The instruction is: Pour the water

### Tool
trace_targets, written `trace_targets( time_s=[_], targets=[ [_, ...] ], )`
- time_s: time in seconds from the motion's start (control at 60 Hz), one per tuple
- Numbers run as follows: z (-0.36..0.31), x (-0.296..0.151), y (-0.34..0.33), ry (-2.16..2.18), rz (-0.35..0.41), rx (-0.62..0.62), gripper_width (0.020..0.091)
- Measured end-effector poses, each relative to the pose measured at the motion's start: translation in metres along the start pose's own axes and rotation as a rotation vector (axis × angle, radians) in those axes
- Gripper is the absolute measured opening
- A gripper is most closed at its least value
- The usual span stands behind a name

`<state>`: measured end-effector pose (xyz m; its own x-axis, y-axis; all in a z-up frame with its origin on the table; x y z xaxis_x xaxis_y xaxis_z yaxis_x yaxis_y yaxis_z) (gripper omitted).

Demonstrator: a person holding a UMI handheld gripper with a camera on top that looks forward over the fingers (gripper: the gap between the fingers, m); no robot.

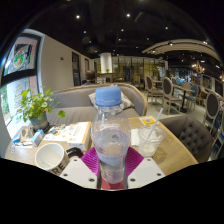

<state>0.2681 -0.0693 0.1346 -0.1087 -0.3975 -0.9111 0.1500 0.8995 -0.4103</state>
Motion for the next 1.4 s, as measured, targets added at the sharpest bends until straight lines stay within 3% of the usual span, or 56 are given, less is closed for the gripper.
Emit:
trace_targets(
  time_s=[0.15,0.233,0.45,0.483,0.583,0.6,0.633,0.7,1.017,1.217,1.4],
  targets=[
    [0.002,0.031,0.011,-0.015,-0.046,0.000,0.0296],
    [0.001,0.034,0.011,-0.013,-0.009,0.002,0.0310],
    [0.000,0.036,0.007,-0.016,-0.052,0.019,0.0465],
    [0.001,0.037,0.005,-0.019,-0.074,0.027,0.0536],
    [0.005,0.035,-0.008,-0.023,-0.106,0.047,0.0853],
    [0.006,0.035,-0.011,-0.023,-0.115,0.053,0.0863],
    [0.008,0.036,-0.016,-0.021,-0.135,0.066,0.0833],
    [0.009,0.035,-0.034,-0.020,-0.166,0.085,0.0863],
    [-0.027,0.021,-0.184,-0.011,-0.316,0.170,0.0853],
    [-0.069,0.011,-0.276,0.005,-0.334,0.180,0.0853],
    [-0.090,0.005,-0.317,-0.030,-0.317,0.181,0.0855]
  ],
)
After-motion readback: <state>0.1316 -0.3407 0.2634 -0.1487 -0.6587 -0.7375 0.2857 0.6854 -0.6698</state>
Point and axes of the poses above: the point between the fingertips, and its own axes, seen from behind it with the camera up: z to the right, x down, y forward, the way the camera looks, the point moved 9 cm from there along -y, backward, against the way the camera looks, and after that the axes turned 3 degrees about x, right-handed, at the moved point
